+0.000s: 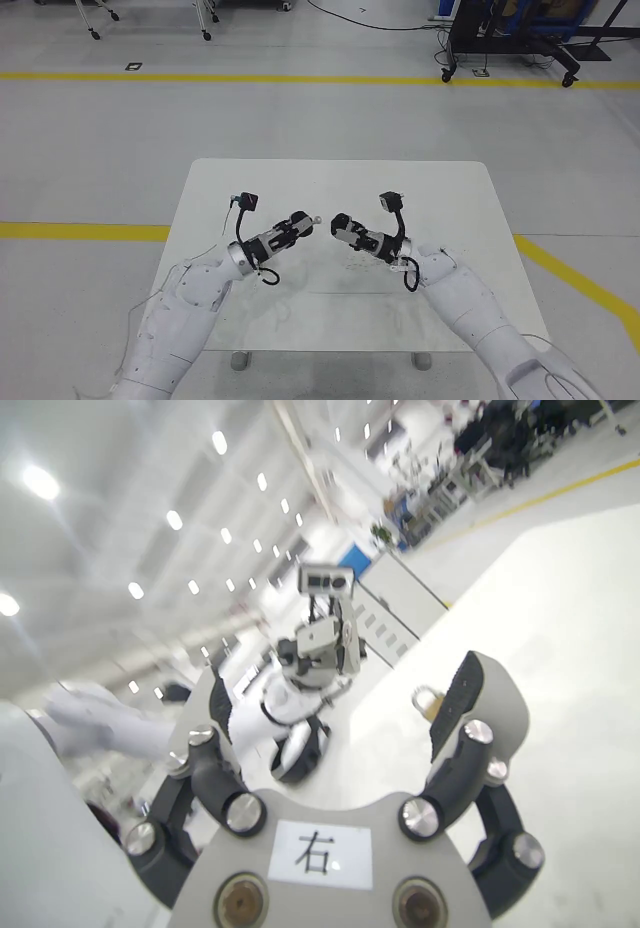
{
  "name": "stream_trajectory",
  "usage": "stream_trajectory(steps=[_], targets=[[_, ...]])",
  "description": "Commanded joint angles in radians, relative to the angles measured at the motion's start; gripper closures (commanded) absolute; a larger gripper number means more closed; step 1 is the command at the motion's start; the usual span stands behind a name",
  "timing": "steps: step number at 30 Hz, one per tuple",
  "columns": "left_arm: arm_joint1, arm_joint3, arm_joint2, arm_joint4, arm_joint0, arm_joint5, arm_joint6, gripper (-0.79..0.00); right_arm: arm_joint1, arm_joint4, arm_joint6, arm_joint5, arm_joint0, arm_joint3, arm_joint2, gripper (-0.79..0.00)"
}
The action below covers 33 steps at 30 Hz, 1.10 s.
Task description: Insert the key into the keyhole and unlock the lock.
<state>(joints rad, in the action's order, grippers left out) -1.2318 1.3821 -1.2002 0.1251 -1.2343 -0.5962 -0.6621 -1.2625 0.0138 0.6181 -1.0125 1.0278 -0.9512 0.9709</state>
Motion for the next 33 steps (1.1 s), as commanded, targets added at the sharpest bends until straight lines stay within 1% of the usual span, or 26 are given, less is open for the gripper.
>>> stream_trajectory(steps=[1,4,5,7,8,11,13,16,19,20,21,23,27,29,31,33], targets=[[0.011,0.007,-0.016,-0.079,0.004,-0.032,-0.116,0.0,0.017,-0.115,0.008,0.0,0.022,-0.028,0.03,-0.785],[0.023,0.01,-0.028,-0.073,0.009,-0.056,-0.206,0.0,0.04,-0.134,0.034,0.0,0.05,-0.067,0.066,-0.785],[0.025,0.012,-0.027,-0.069,0.01,-0.063,-0.219,0.0,0.046,-0.13,0.048,0.0,0.058,-0.079,0.072,-0.739],[0.027,0.016,-0.01,-0.049,0.012,-0.075,-0.24,0.0,0.055,-0.105,0.076,0.0,0.071,-0.1,0.077,-0.686],[0.028,0.014,-0.003,-0.027,0.015,-0.073,-0.243,0.0,0.059,-0.083,0.089,0.0,0.077,-0.108,0.076,-0.686],[0.026,0.009,0.022,-0.016,0.021,-0.074,-0.235,0.0,0.067,-0.032,0.138,0.0,0.08,-0.112,0.069,-0.61],[0.025,0.006,0.039,-0.019,0.025,-0.076,-0.236,0.0,0.069,-0.009,0.158,0.0,0.076,-0.11,0.06,-0.582],[0.025,-0.001,0.058,-0.009,0.034,-0.075,-0.236,0.0,0.07,0.019,0.173,0.0,0.067,-0.102,0.047,-0.483],[0.026,-0.007,0.069,-0.006,0.041,-0.077,-0.231,0.0,0.071,0.038,0.186,0.0,0.058,-0.097,0.036,-0.413],[0.027,-0.007,0.071,-0.004,0.043,-0.081,-0.229,0.0,0.071,0.045,0.19,0.0,0.056,-0.097,0.031,-0.403],[0.027,-0.008,0.072,0.001,0.044,-0.084,-0.225,0.0,0.07,0.054,0.19,0.0,0.055,-0.096,0.026,-0.372],[0.028,-0.007,0.076,0.015,0.045,-0.089,-0.211,0.0,0.07,0.076,0.19,0.0,0.053,-0.092,0.007,-0.351],[0.031,-0.006,0.084,0.033,0.047,-0.092,-0.196,0.0,0.07,0.099,0.19,0.0,0.04,-0.08,-0.026,-0.339],[0.033,-0.008,0.086,0.03,0.048,-0.094,-0.195,0.0,0.071,0.111,0.19,0.0,0.035,-0.074,-0.035,-0.32],[0.034,-0.008,0.088,0.029,0.049,-0.098,-0.192,0.0,0.072,0.115,0.19,0.0,0.03,-0.07,-0.044,-0.299],[0.036,-0.008,0.09,0.039,0.05,-0.101,-0.188,0.0,0.074,0.119,0.19,0.0,0.026,-0.069,-0.051,-0.252]])
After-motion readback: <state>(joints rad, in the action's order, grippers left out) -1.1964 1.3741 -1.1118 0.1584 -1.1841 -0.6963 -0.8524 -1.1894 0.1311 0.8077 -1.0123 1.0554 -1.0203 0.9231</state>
